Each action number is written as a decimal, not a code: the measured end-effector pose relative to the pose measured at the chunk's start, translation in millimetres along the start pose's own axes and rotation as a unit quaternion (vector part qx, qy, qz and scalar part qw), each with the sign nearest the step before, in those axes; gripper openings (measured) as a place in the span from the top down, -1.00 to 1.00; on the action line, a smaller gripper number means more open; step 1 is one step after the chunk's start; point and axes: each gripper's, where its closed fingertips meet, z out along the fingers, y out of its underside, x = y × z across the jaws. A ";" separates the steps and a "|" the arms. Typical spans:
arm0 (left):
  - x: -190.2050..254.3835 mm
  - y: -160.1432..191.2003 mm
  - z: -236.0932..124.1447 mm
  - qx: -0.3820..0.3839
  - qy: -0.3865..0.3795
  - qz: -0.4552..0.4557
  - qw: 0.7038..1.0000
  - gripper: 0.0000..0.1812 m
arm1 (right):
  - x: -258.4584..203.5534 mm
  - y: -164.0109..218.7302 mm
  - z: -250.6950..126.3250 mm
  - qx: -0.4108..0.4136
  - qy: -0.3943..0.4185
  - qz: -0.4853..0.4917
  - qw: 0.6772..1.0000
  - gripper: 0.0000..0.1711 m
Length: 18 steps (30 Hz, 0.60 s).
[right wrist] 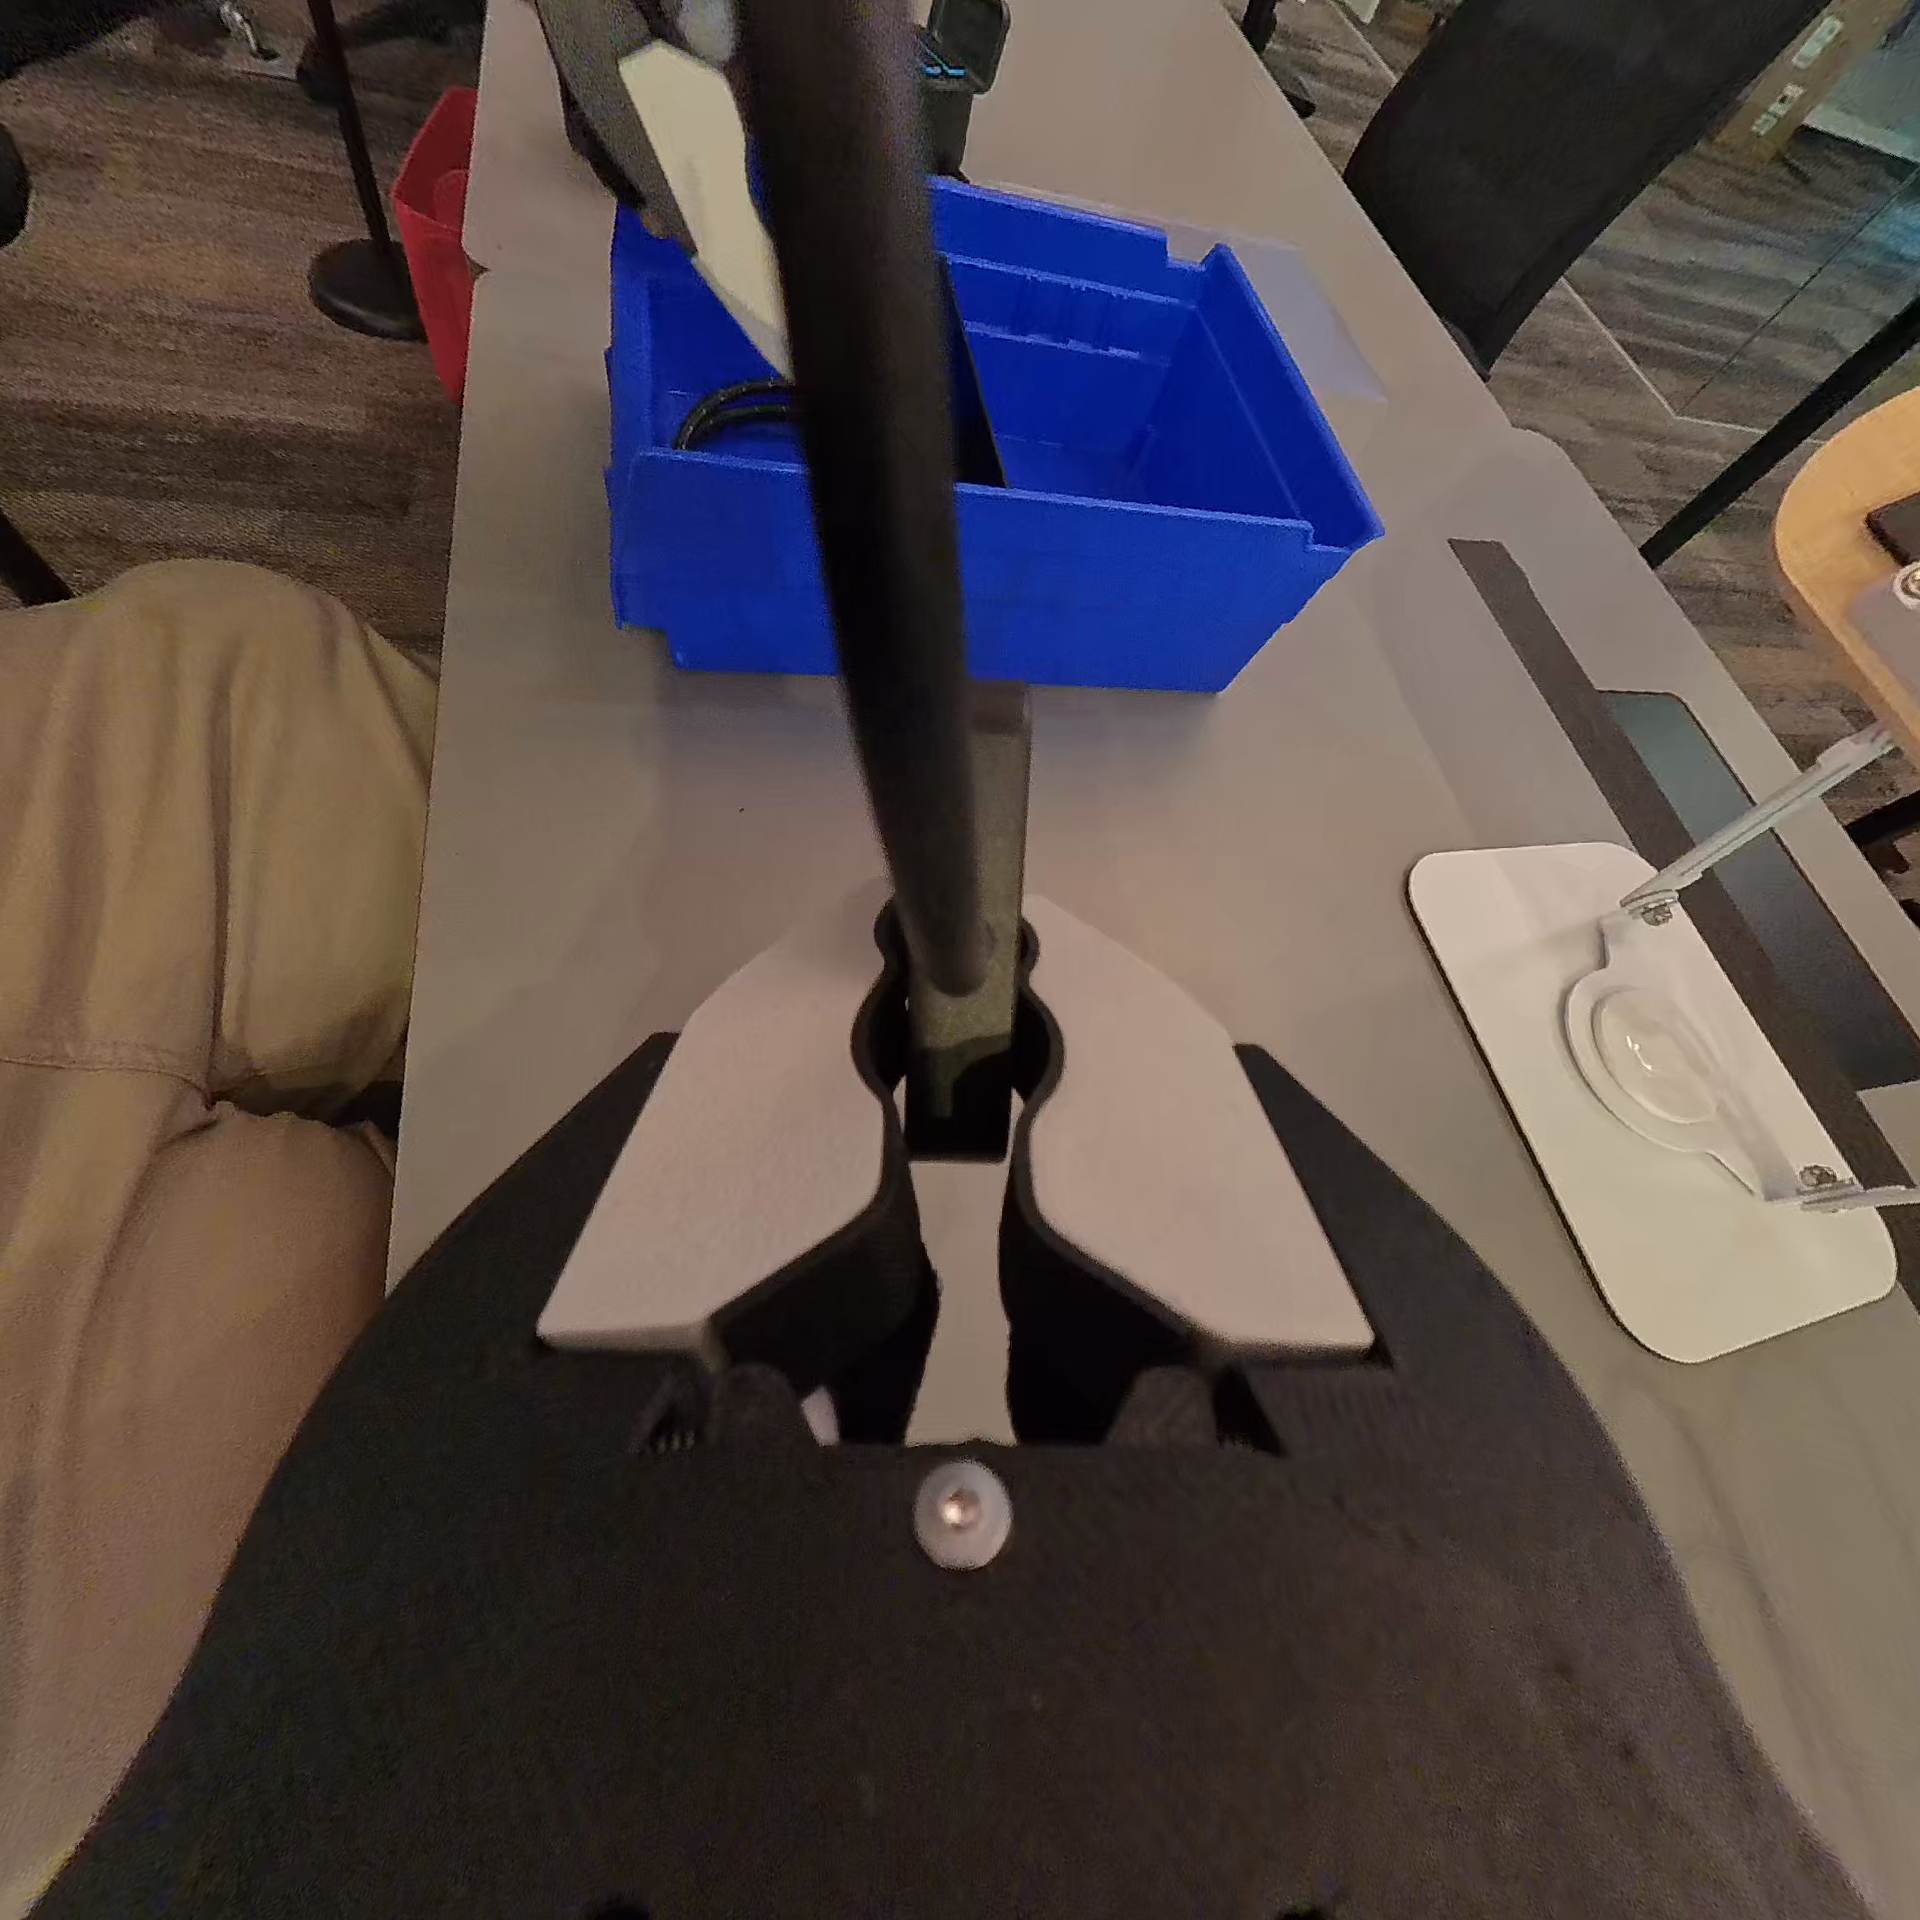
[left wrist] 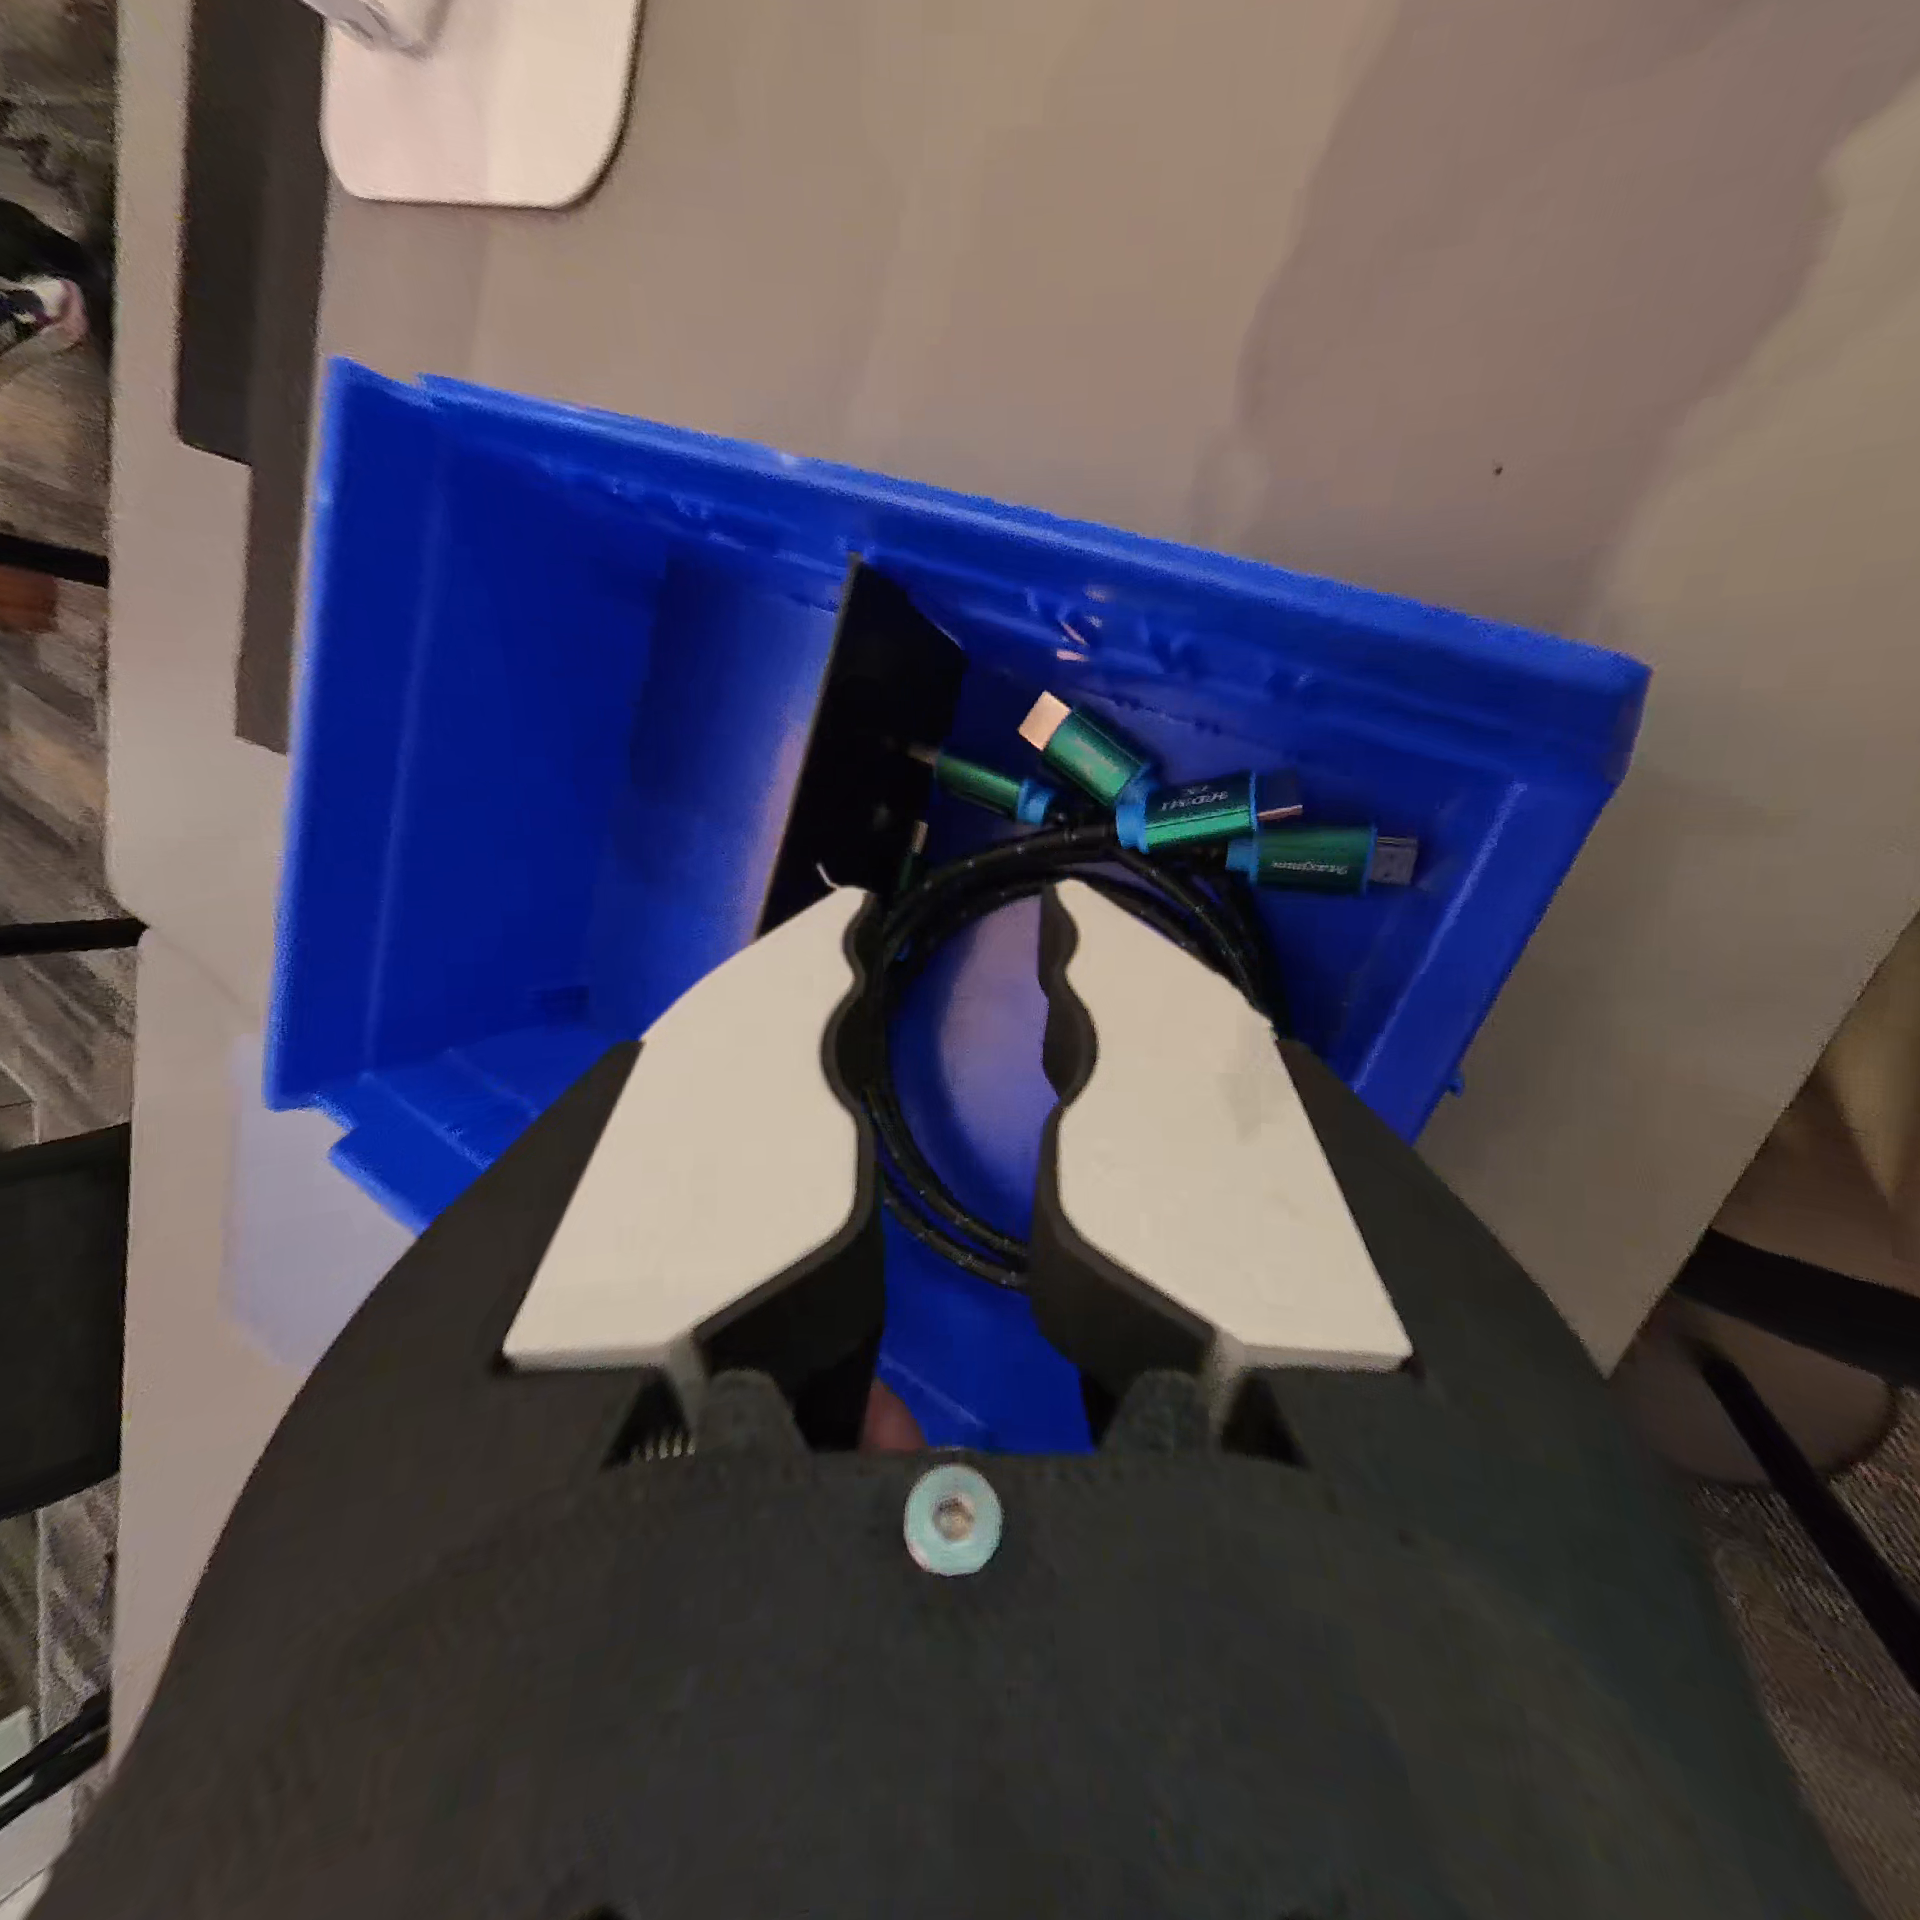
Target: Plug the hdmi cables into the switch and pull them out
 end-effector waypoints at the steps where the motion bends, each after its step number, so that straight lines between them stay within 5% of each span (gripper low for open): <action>1: 3.4 2.1 7.2 -0.004 0.005 0.009 1.000 0.69 | 0.4 0.6 -0.1 0.000 0.000 0.002 1.000 0.85; 13: 18.4 26.5 68.1 -0.078 0.006 0.152 0.985 0.64 | 1.5 3.6 2.5 0.006 -0.008 0.021 1.000 0.85; 18: 10.2 22.8 72.9 -0.058 -0.018 0.169 0.984 0.80 | 2.3 4.3 3.3 0.001 -0.005 0.018 1.000 0.86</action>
